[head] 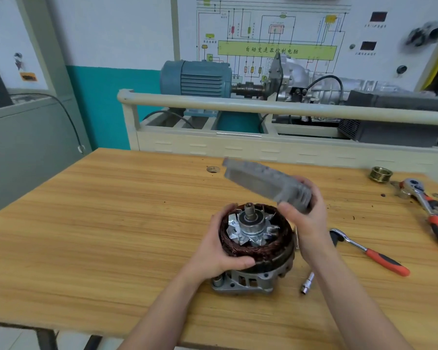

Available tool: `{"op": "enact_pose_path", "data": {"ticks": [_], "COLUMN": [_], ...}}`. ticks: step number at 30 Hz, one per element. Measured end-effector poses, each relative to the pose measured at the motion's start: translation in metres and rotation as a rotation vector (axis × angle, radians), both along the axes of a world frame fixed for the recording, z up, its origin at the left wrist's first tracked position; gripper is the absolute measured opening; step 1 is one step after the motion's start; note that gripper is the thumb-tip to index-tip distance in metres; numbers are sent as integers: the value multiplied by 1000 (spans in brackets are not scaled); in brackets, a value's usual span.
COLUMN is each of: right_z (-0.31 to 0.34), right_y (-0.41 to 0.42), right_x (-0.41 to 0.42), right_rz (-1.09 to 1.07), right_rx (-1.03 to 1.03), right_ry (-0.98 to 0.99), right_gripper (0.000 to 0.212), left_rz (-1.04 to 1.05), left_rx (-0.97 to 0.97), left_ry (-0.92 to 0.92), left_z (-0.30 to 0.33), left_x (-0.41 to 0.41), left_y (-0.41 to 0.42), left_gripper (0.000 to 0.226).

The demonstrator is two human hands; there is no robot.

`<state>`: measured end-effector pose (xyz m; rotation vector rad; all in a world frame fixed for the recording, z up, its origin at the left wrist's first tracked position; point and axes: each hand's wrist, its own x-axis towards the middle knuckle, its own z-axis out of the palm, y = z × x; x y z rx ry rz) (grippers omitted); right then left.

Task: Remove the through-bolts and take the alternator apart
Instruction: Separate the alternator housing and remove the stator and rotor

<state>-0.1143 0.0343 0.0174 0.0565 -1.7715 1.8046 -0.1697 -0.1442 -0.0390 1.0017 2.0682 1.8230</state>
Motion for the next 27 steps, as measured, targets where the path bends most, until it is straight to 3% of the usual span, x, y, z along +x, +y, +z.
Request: {"op": "enact_pose_path", "data": {"ticks": [4,13,15,17,22,27], "right_z": [6,19,27,34,46,43], "right_y": [-3,-2,4,10,16,28], "right_x": [-3,-2,-6,-16,-45,-73], "right_rz": [-12,-45,-30,11,65,129], "right_rx": [-214,-385,-379,-411,-435,-337], "right_ry": [-87,-241,-325,-414,-598,-761], "right_gripper": [75,90,88,101,111,119], "left_rz": [-28,-73,-2,106,210,303], "left_rx": [-41,-101,-2,94,96,34], "left_ry": [0,-32,-92,-160,-256,-158], "left_z": [-4,9,23,42,73,63], "left_x": [1,-6,-13,-27,-73,-101], "left_y": [-10,-24,-22,-10,25,37], "left_gripper": [122,132,115,96,76,16]}}
